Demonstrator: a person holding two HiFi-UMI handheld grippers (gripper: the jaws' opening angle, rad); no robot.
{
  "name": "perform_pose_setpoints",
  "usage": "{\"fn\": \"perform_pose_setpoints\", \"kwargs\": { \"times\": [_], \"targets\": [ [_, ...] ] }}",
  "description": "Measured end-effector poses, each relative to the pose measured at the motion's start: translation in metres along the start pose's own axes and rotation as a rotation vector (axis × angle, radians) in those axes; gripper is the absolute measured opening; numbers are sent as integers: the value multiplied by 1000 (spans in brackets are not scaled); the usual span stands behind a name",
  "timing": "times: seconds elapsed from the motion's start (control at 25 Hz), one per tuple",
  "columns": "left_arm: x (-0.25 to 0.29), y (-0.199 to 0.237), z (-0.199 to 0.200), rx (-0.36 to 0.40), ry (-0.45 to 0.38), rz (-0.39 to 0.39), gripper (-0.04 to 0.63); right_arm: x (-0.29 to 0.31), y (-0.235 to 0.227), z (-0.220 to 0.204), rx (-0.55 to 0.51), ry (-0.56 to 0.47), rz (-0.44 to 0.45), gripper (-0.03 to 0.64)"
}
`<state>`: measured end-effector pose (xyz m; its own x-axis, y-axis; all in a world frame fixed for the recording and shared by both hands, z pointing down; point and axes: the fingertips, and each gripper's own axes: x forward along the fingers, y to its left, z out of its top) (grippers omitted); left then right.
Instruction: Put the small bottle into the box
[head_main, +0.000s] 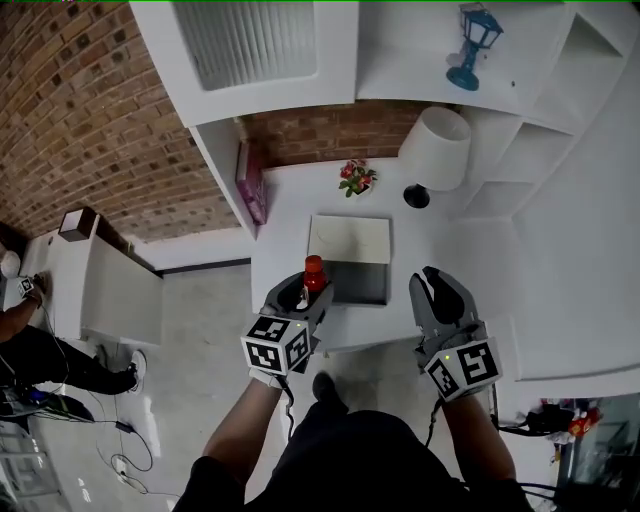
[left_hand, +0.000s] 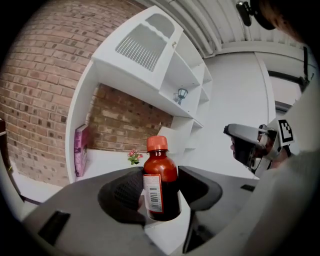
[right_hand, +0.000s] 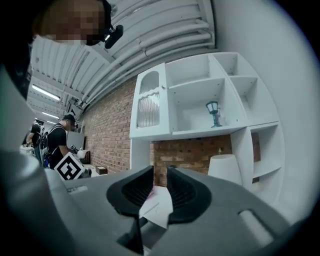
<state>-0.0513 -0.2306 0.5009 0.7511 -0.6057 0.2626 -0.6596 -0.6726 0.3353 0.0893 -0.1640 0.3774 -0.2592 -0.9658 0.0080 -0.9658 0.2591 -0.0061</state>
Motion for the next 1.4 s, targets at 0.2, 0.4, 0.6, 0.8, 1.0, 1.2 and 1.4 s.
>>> {"fn": "perform_pose_setpoints", "kwargs": {
  "times": [0.2, 0.4, 0.6, 0.8, 1.0, 1.2, 1.4],
  "targets": [
    [32, 30, -19, -23, 77, -22, 215, 29, -2, -16, 5, 38, -31, 83],
    [65, 43, -47, -44, 193, -17, 215, 49, -19, -30, 22, 59, -44, 80],
    [93, 50, -77, -72, 299, 7, 215, 70, -40, -39, 56, 61, -11, 77],
    [121, 50, -117, -106, 408, 65, 215, 86, -74, -41, 69, 56, 46, 61],
    [145, 49, -153, -71, 524, 128, 215, 103, -110, -43, 92, 40, 86, 60],
    [164, 53, -177, -46, 610, 189, 216, 113, -142, -58, 120, 66, 105, 55],
    [166, 65, -200, -14, 730, 278, 216, 118, -166, -64, 136, 70, 119, 49]
  ]
}}
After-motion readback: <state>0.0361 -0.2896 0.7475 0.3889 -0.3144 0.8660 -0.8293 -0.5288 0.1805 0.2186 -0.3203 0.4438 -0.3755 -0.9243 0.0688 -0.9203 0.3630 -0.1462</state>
